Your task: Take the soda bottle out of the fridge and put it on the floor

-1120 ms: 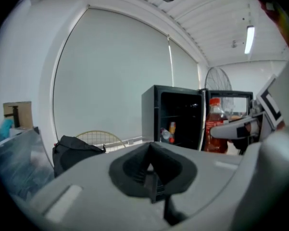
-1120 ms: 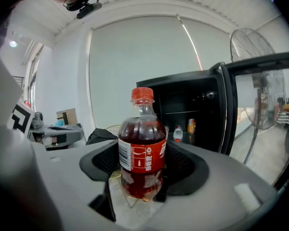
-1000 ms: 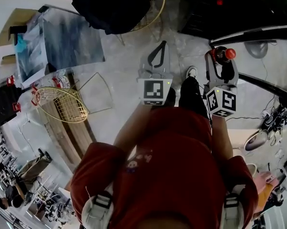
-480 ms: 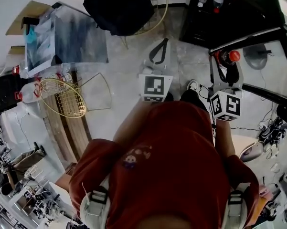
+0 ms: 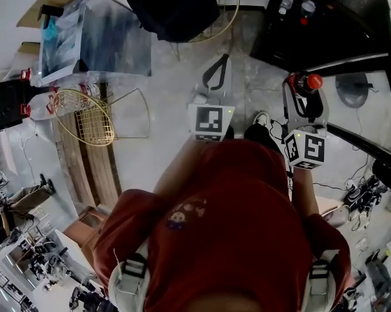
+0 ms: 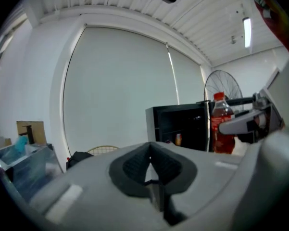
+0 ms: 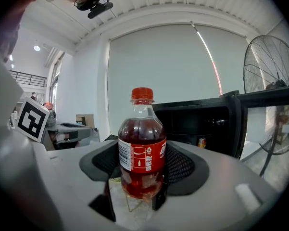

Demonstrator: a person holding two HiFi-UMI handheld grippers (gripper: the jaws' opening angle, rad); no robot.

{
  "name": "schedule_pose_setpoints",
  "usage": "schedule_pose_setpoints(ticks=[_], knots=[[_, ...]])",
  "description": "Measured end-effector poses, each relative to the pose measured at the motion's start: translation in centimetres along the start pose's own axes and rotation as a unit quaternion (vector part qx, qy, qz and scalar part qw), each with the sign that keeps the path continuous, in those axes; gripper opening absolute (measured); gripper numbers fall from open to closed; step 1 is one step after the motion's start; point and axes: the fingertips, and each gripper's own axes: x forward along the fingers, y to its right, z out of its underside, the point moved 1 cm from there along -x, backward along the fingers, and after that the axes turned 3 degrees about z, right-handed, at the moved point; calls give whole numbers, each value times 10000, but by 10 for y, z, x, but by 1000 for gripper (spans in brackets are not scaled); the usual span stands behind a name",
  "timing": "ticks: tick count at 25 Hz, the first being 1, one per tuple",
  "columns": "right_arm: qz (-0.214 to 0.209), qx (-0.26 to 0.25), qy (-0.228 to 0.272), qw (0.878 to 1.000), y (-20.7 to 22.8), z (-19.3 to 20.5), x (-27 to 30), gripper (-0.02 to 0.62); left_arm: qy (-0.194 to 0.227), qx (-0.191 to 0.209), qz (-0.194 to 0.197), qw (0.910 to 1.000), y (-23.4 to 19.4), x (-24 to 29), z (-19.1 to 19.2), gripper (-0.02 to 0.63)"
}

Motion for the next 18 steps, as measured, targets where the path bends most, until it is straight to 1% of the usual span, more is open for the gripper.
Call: schedule_pose_setpoints(ticks=[5, 10, 18], knots=[[-371, -36, -154, 9992, -12, 8, 15, 296, -69, -133, -284, 9995, -9, -5, 8, 0], [-695, -79, -368, 9969, -24, 22, 31, 296, -204, -186, -474, 9985, -17, -11, 23, 0], [-1081, -131, -697, 9916, -47, 65, 63, 296, -364, -426, -826, 9950, -37, -20, 64, 0]])
